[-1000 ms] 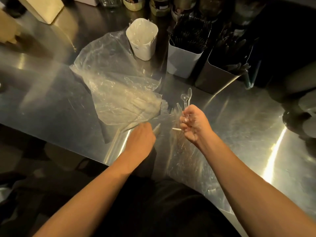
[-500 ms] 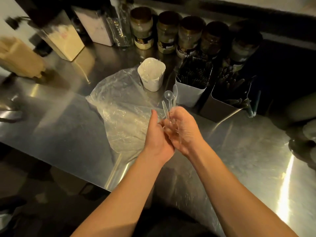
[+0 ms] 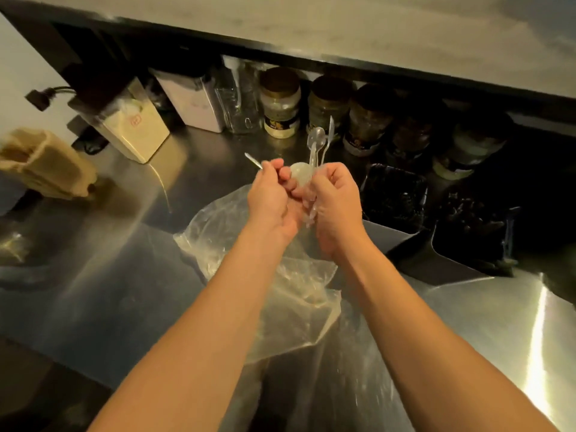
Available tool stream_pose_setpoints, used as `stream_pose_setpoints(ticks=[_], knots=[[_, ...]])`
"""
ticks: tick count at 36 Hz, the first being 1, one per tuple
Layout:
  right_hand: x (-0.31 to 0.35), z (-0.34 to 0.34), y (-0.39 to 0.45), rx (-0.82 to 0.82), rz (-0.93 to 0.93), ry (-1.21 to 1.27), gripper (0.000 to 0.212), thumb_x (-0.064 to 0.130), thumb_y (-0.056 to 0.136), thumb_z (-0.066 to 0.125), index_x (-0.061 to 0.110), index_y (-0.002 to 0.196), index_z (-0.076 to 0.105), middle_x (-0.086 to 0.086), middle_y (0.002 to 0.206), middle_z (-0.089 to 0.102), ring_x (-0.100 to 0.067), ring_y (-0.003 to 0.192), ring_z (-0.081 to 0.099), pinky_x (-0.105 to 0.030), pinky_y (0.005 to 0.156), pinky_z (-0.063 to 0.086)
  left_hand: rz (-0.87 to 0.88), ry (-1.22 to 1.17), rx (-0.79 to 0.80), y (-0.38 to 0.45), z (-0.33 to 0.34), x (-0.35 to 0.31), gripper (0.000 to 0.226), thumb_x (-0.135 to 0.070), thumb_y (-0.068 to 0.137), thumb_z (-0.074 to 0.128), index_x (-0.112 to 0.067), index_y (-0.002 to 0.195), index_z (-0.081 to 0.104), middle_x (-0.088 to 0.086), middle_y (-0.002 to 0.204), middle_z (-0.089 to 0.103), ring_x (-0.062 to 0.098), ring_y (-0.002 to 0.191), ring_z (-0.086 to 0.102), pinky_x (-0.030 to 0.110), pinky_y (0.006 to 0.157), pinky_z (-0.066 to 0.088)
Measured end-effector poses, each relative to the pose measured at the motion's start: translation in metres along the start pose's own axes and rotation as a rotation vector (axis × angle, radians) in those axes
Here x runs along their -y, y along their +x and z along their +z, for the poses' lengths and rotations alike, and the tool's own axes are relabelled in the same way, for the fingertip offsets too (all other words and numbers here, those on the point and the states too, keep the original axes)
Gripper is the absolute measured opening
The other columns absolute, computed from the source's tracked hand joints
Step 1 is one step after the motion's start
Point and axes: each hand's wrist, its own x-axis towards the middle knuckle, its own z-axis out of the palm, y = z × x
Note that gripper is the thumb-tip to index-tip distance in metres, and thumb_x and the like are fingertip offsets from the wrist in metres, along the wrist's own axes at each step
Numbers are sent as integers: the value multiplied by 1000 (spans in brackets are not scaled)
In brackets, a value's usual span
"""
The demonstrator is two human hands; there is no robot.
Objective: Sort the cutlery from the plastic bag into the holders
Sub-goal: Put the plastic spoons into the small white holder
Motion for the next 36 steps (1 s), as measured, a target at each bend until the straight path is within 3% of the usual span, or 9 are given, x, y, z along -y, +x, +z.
stream_pose_setpoints(ticks=[7,10,12,14,17,21,28,33,36], knots=[[-16,18,71,-106,-411,-509,25,-1,77,64,15,85,46,-7,98,43,8,74,42,-8,68,37,377,417,132,67,25,-12,27,-21,105,38,-16,87,58,-1,73,42,10,62,37,26,59,35],[-33,22,96,-149,-512,-631,28,-1,77,64,14,90,46,-4,107,37,2,77,41,-6,69,37,322,429,242,91,22,-5,27,-34,93,48,-15,84,65,9,88,59,26,87,56,43,88,48],[-44,19,107,-136,-524,-723,25,2,79,67,10,97,50,0,112,33,-4,77,35,-7,72,39,247,416,237,105,18,0,28,-31,96,51,-9,89,68,12,92,65,27,94,62,46,95,49],[-56,14,115,-113,-540,-805,29,4,81,69,4,106,54,3,114,31,-2,86,36,-12,78,41,174,383,237,116,15,7,31,-27,102,47,-11,86,68,10,88,68,26,93,63,43,96,48],[-71,7,121,-94,-569,-844,28,4,82,68,3,108,57,2,113,35,-4,94,40,-23,79,46,142,437,325,124,9,14,46,-47,99,39,-15,89,71,12,97,70,29,103,65,41,100,50],[-86,7,124,-117,-607,-903,29,5,83,70,0,110,62,-21,114,52,-37,101,56,-48,82,53,214,453,391,122,6,19,57,-38,106,26,-22,78,73,-4,82,72,11,88,66,26,86,51],[-92,6,122,-99,-722,-996,34,19,79,74,7,105,54,-15,108,49,-27,96,42,-46,76,47,369,409,409,122,3,21,36,-28,94,30,-17,89,65,21,105,71,32,105,66,41,92,52],[-91,6,122,-147,-723,-974,48,26,71,83,9,104,53,-5,116,39,-24,103,38,-34,84,39,496,387,340,121,4,21,33,-22,96,29,-13,89,60,21,102,72,36,99,67,39,84,54],[-85,2,118,-79,-688,-868,41,14,70,80,4,100,54,-9,111,42,-23,100,41,-25,82,36,522,453,292,121,3,24,31,-16,95,33,-15,84,62,22,101,72,33,97,69,44,87,56]])
